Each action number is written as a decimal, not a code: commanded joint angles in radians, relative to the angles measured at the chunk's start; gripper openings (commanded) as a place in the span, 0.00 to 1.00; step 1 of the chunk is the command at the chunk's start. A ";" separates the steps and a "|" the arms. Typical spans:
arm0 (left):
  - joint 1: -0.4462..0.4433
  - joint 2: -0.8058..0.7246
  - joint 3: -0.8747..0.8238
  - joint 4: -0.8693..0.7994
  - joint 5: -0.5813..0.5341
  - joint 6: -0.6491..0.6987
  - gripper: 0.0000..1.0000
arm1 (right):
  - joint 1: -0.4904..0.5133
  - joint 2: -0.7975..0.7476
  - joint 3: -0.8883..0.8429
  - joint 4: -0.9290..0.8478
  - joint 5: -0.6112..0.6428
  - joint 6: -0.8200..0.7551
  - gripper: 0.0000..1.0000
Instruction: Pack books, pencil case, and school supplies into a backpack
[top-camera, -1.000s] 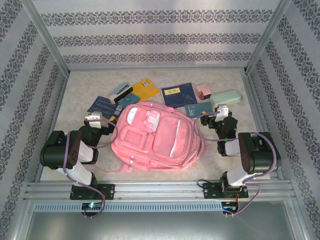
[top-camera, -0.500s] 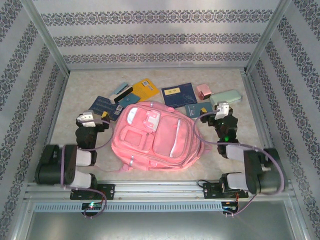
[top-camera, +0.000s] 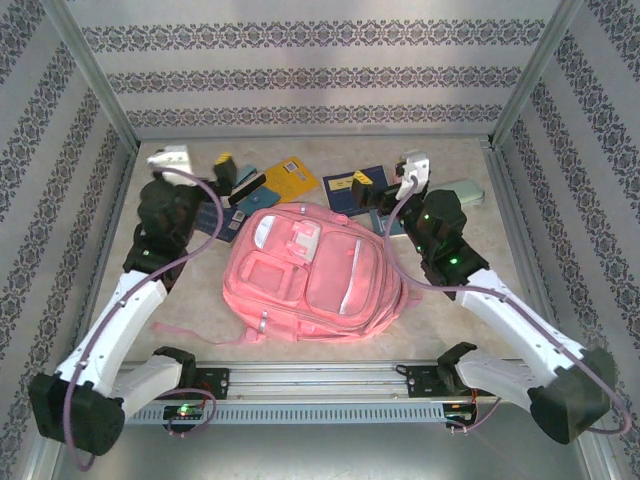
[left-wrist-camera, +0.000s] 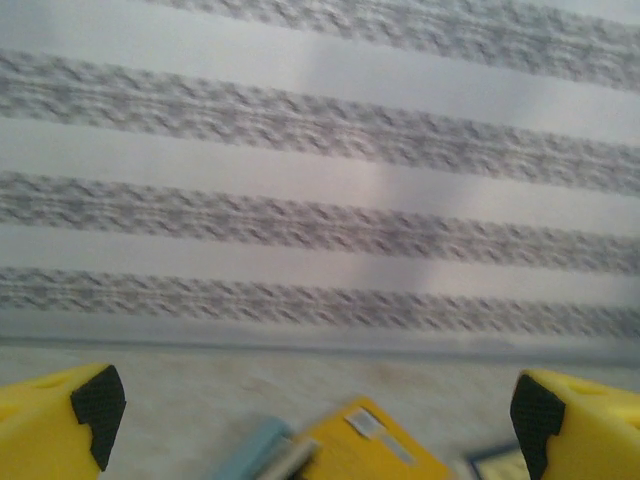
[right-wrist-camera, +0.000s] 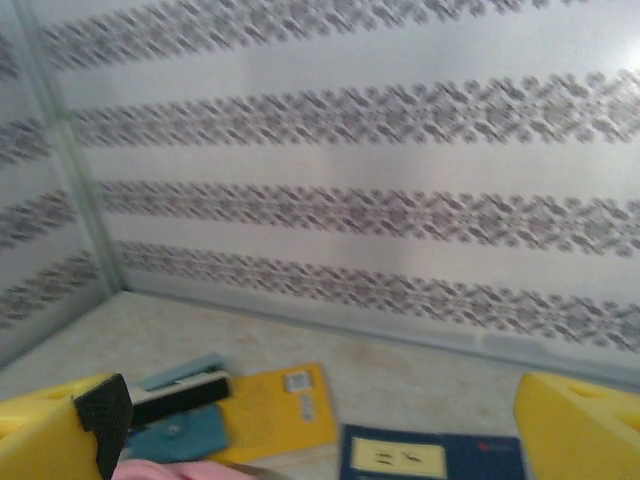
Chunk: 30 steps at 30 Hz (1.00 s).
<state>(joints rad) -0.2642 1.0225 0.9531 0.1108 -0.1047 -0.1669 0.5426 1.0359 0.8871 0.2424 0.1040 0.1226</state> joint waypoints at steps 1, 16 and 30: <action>-0.112 0.088 0.242 -0.671 -0.171 -0.099 1.00 | 0.101 -0.003 0.219 -0.511 0.179 0.066 0.98; -0.089 0.264 0.387 -1.056 0.183 -0.386 1.00 | -0.236 -0.085 0.125 -0.868 -0.207 0.499 0.98; -0.089 0.147 0.149 -1.246 0.165 -0.455 0.98 | -0.314 0.218 0.065 -1.020 -0.327 0.462 0.76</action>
<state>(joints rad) -0.3588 1.2068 1.1141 -1.0027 0.1131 -0.6109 0.2474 1.2144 0.9642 -0.7055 -0.2050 0.6109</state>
